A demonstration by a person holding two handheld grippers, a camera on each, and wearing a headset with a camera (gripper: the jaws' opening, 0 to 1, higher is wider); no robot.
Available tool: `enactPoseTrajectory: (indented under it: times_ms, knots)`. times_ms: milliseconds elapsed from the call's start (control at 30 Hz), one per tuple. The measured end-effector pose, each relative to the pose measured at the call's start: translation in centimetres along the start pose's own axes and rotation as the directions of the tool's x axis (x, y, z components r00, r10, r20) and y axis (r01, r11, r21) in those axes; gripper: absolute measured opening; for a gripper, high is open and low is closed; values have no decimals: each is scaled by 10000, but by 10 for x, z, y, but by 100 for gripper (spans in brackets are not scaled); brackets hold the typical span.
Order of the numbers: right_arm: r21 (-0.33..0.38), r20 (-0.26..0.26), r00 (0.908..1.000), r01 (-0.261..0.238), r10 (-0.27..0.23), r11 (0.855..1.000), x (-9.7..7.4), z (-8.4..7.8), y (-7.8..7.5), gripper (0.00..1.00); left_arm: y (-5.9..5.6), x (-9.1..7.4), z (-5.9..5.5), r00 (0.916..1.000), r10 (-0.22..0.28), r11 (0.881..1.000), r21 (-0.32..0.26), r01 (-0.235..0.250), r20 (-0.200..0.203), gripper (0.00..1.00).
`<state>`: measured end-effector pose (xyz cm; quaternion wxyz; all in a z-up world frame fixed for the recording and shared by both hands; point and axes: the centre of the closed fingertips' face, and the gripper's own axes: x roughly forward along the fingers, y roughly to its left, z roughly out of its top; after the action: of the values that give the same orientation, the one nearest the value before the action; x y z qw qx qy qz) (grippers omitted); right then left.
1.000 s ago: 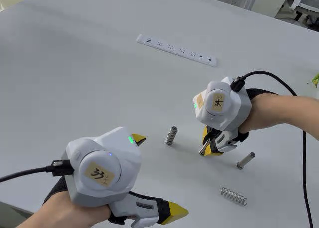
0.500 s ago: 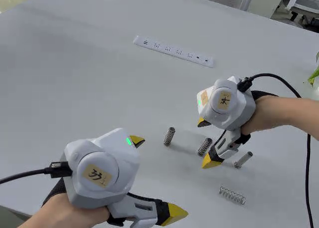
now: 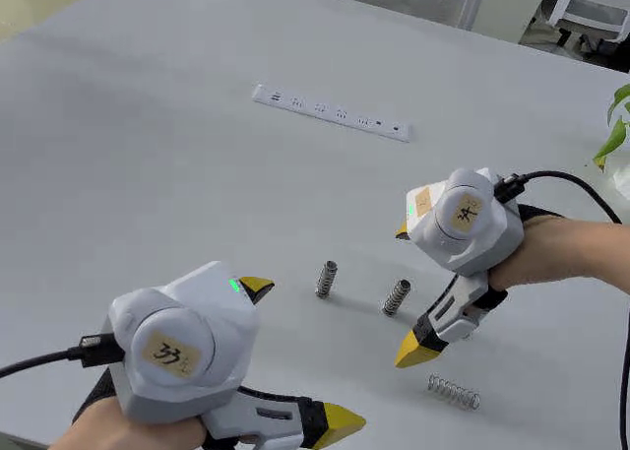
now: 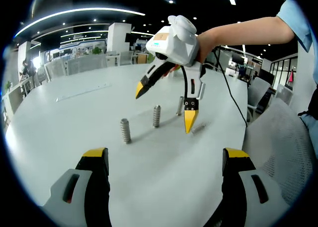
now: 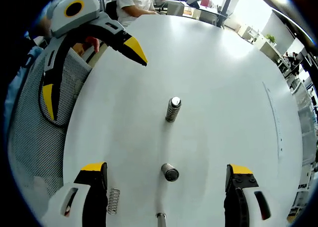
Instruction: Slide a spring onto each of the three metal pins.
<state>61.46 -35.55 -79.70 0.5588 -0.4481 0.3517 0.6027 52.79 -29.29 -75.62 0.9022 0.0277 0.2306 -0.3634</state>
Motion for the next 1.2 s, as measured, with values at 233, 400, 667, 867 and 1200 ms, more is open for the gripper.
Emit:
enactPoseTrajectory:
  times_ms: [233, 400, 667, 867, 1200]
  knots:
    - [712, 1255, 9894, 648, -734, 9954, -23, 11, 0, 99, -3, 0, 3, 9999, -84, 9999, -103, 86, 143, 94]
    - [1146, 2055, 9701, 1071, -1290, 9876, -42, 15, 2, 99, -7, 0, 3, 9998, -185, 9998, -27, 185, 112, 94]
    - [2474, 2774, 9310, 1692, -2371, 9540, -66, -7, 10, 99, -7, 2, 3, 9993, -355, 9993, -146, 357, 143, 93]
    - [3406, 3086, 8990, 2006, -3108, 9186, -83, -27, 23, 99, -10, 6, 4, 9984, -566, 9984, -51, 566, 67, 93]
    - [4803, 3044, 8633, 2258, -4025, 8475, -88, -61, 56, 99, -13, 14, 5, 9955, -945, 9952, 262, 946, -60, 93]
